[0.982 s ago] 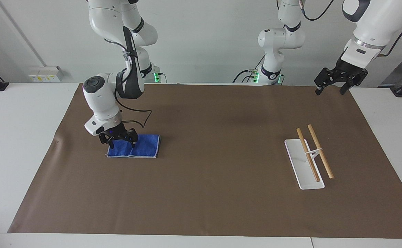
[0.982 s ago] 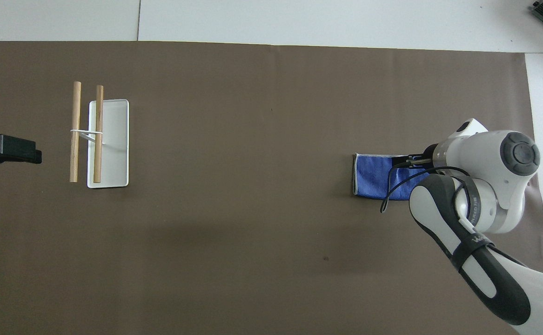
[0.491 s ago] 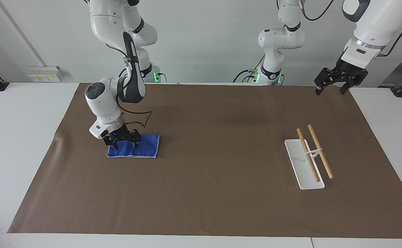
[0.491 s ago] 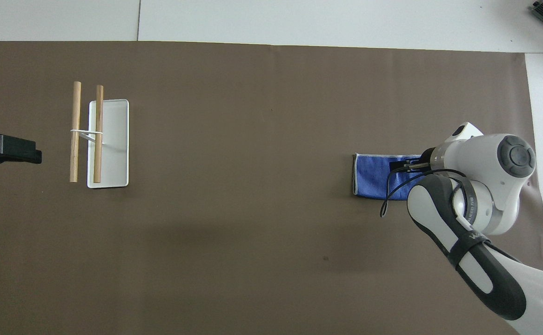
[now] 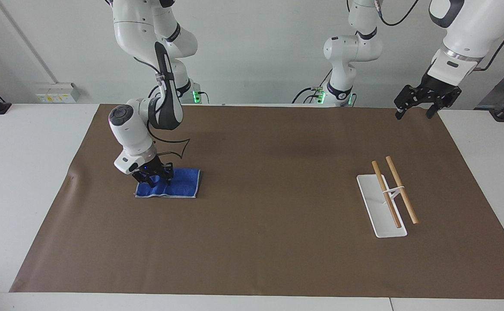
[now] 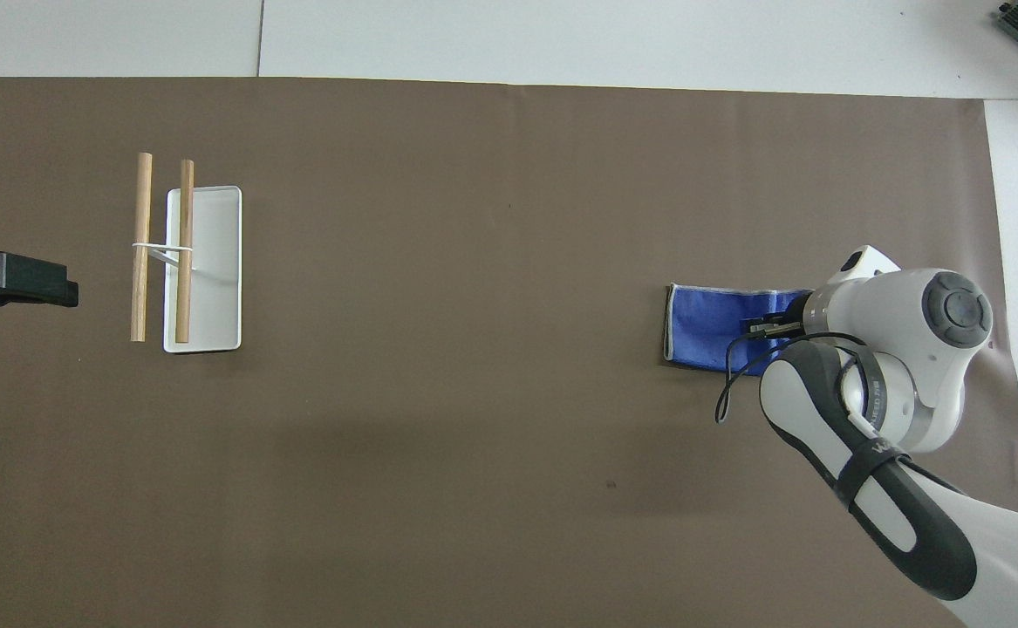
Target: Right arm passes towel to left arm to hang
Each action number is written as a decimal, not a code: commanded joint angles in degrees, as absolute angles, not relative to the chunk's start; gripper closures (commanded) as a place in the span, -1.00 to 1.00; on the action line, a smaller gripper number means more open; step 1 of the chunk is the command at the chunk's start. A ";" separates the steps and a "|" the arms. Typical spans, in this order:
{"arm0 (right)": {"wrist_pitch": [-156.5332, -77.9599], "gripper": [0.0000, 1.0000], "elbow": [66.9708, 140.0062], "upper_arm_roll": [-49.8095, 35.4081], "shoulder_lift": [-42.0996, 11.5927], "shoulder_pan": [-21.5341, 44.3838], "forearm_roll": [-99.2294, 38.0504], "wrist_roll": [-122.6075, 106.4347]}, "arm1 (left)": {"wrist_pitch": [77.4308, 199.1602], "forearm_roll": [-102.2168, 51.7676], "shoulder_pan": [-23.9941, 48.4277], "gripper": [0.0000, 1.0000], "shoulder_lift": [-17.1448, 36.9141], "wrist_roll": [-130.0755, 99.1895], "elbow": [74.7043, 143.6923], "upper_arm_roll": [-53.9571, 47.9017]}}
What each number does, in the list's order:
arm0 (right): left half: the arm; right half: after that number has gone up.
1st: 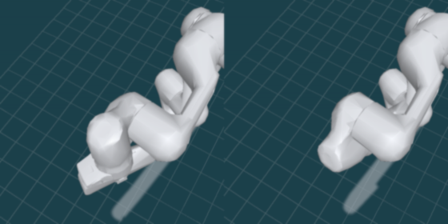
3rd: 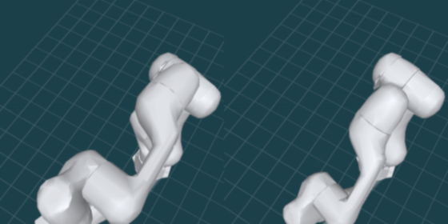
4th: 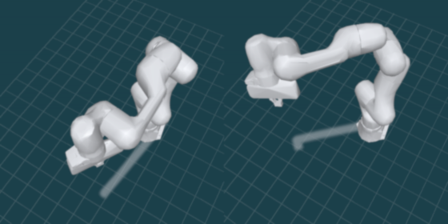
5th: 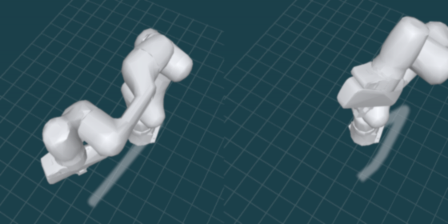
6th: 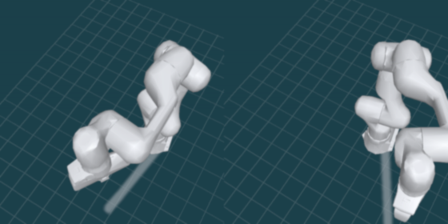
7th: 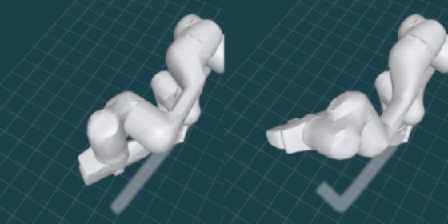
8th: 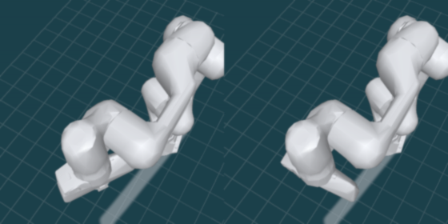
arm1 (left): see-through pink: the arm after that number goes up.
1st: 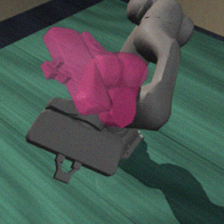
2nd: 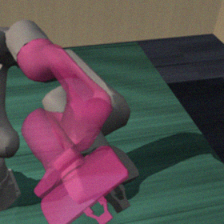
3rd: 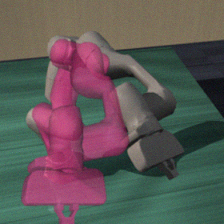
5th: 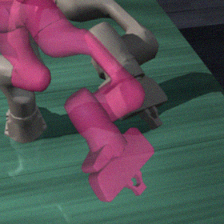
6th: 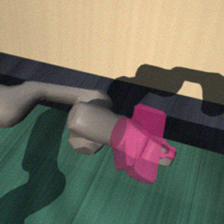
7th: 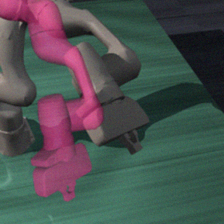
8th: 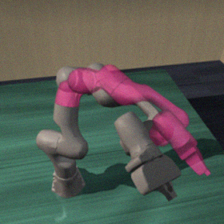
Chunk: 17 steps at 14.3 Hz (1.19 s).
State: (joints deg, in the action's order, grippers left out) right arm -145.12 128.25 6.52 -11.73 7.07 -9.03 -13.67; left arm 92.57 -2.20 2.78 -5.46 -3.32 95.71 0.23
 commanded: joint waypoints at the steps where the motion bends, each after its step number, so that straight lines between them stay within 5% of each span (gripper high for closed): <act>1: -145.11 1.00 127.54 5.98 -11.43 6.85 -10.72 -13.10 | 92.72 -2.64 2.90 -1.00 -6.77 -2.90 97.12 0.62; 9: -127.98 1.00 115.68 3.00 -7.21 7.03 -14.30 -8.53 | 93.43 -2.72 2.99 -1.00 -6.77 -3.60 97.12 0.53; 17: -129.63 1.00 109.52 -4.48 -8.26 8.86 -36.88 10.86 | 97.82 -4.92 2.90 -1.00 -7.38 -20.63 99.49 0.35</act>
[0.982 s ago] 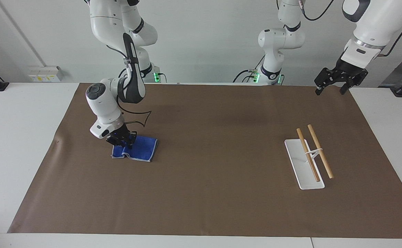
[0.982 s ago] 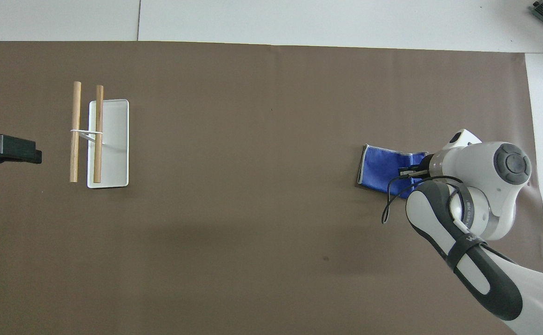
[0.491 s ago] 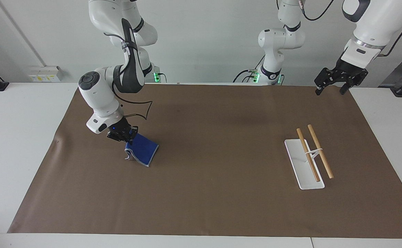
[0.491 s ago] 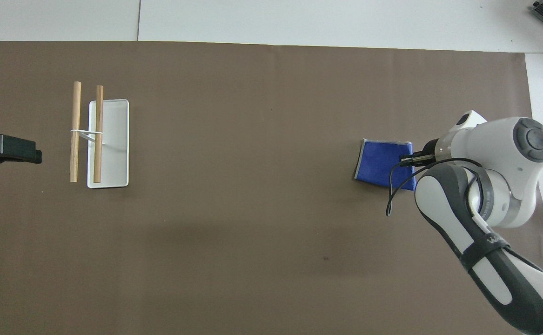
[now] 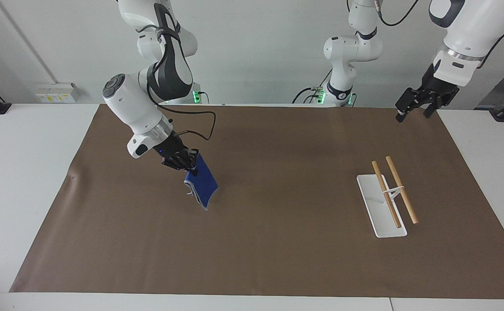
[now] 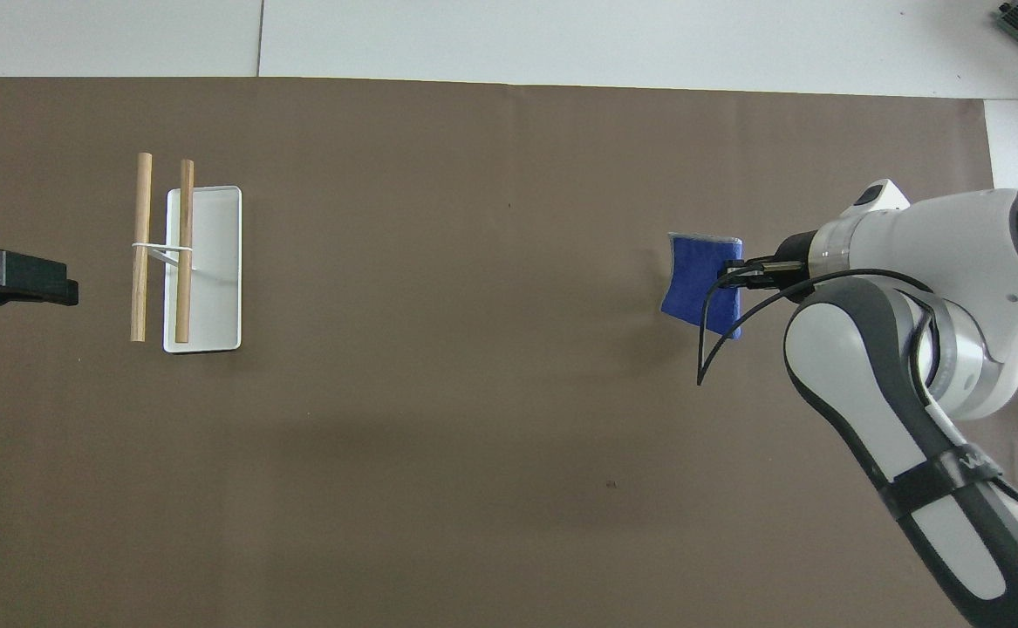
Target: Right arm passes towel to left arm to hang
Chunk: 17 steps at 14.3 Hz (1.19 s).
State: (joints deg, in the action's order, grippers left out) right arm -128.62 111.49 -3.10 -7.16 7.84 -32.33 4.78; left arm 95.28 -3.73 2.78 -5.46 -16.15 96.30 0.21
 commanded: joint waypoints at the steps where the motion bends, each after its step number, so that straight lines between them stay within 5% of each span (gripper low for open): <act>1: -131.38 1.00 109.42 -4.48 -8.61 10.62 -40.05 13.86 | 98.34 -4.92 2.90 -1.00 -7.82 -21.52 100.36 0.18; 12: -152.93 1.00 108.38 -4.48 -9.40 28.12 -85.38 31.99 | 113.45 -14.23 3.08 -1.00 -12.12 -53.40 111.60 -1.58; 17: -158.72 1.00 104.69 -4.66 -10.28 33.04 -93.07 36.63 | 122.42 -16.78 3.08 -1.00 -14.94 -65.81 119.08 -4.21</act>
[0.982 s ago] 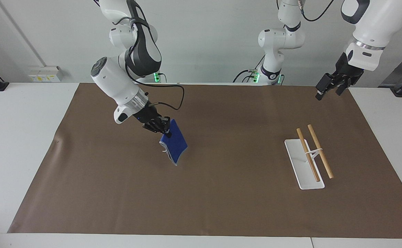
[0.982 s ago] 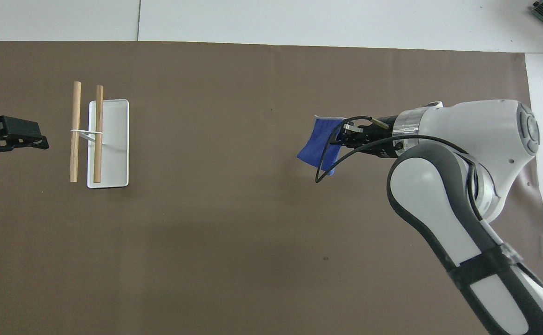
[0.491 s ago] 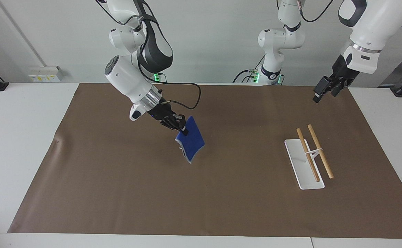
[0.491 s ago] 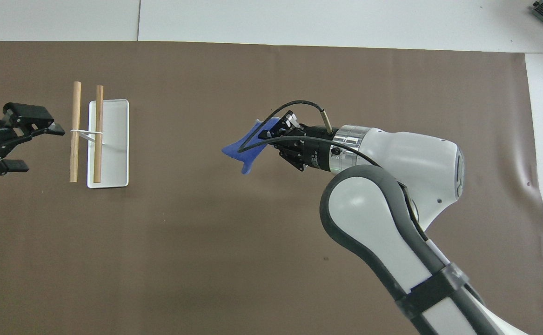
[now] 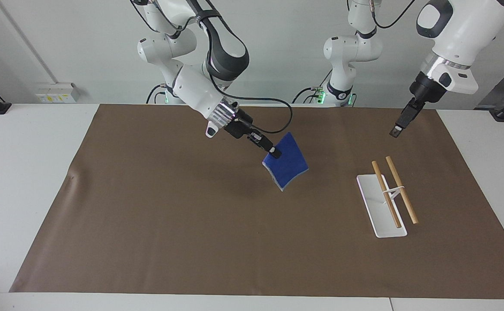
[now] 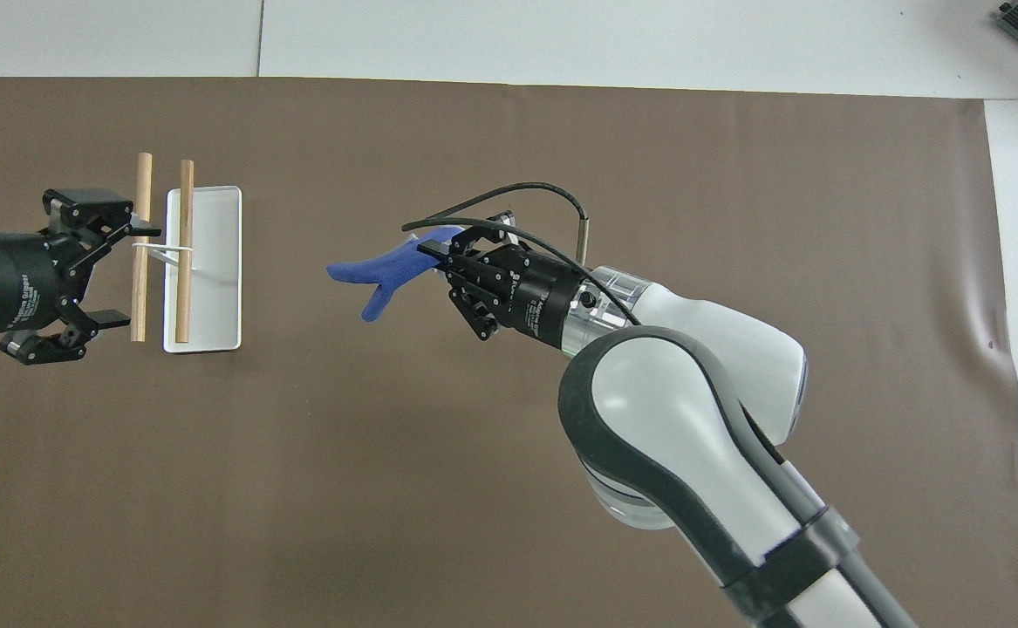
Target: Right arm passes towel to left arm to hang
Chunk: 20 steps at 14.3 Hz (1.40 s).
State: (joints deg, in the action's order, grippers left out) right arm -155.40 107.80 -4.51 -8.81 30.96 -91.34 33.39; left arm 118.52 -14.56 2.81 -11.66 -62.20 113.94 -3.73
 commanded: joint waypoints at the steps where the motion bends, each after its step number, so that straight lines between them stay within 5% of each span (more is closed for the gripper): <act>1: -159.25 1.00 103.81 -4.66 -10.72 33.83 -93.08 38.56 | 123.56 -17.14 3.16 -1.00 -14.68 -67.92 119.70 -4.31; 20: -164.71 1.00 97.21 -6.24 -15.21 37.97 -94.83 44.91 | 142.29 -24.35 3.78 -0.95 -9.05 -82.35 122.78 -11.86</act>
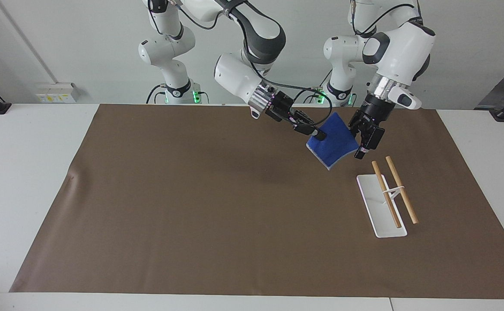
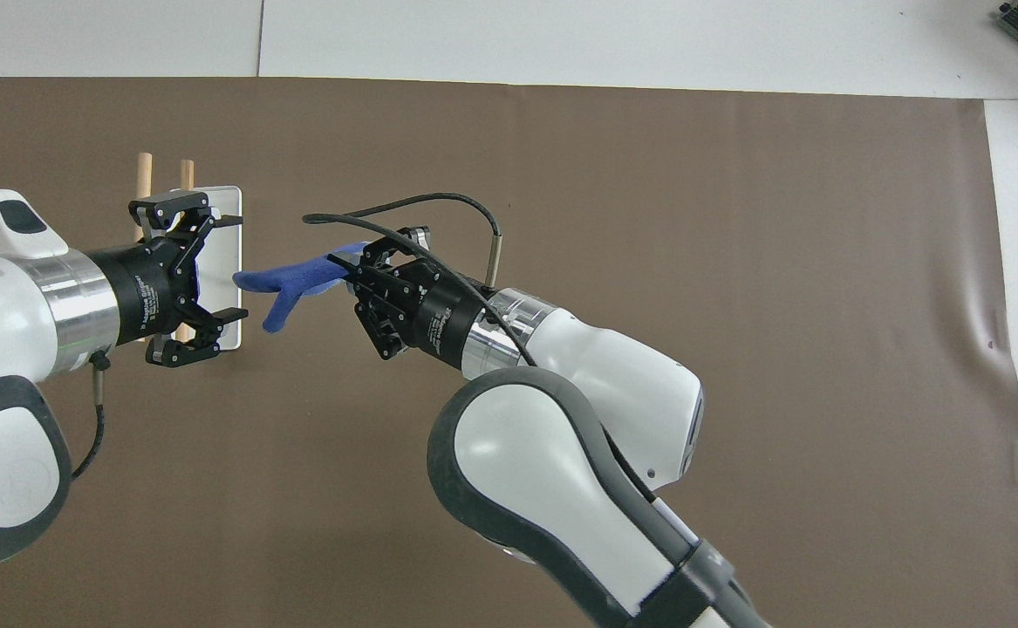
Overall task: Right arm passes towel to left arm to hang
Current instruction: 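Grasp the towel end with the left gripper near the wooden dowels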
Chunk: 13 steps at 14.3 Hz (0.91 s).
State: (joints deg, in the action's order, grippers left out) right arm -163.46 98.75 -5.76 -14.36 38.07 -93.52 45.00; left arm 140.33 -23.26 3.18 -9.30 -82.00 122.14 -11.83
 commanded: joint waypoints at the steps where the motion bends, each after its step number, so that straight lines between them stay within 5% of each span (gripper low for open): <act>1: -164.62 1.00 97.21 -6.24 -15.21 37.88 -94.75 44.91 | 142.64 -24.35 3.78 -0.78 -8.97 -82.27 122.78 -11.95; 5: -164.53 1.00 97.21 -6.24 -15.29 37.79 -94.75 44.82 | 143.00 -24.26 3.78 -0.34 -8.70 -77.37 122.61 -12.04; 10: -164.27 1.00 97.21 -6.24 -15.29 37.27 -94.66 44.74 | 142.65 -24.17 3.69 -0.17 -8.70 -71.65 122.70 -11.95; 13: -164.09 1.00 97.21 -6.24 -15.29 37.00 -94.57 44.74 | 142.47 -24.17 3.34 0.38 -8.79 -71.19 122.87 -11.95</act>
